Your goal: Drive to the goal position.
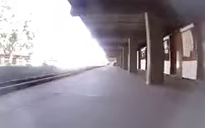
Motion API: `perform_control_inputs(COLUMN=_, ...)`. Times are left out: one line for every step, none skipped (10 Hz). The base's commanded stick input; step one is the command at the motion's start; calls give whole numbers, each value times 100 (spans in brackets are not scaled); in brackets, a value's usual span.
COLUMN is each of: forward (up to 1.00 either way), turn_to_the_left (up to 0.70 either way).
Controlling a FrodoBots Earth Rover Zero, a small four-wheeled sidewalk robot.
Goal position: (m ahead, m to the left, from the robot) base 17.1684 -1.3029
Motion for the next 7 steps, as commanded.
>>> perform_control_inputs(forward=98, turn_to_the_left=1)
perform_control_inputs(forward=98, turn_to_the_left=1)
perform_control_inputs(forward=98, turn_to_the_left=1)
perform_control_inputs(forward=98, turn_to_the_left=1)
perform_control_inputs(forward=98, turn_to_the_left=1)
perform_control_inputs(forward=98, turn_to_the_left=1)
perform_control_inputs(forward=98, turn_to_the_left=1)
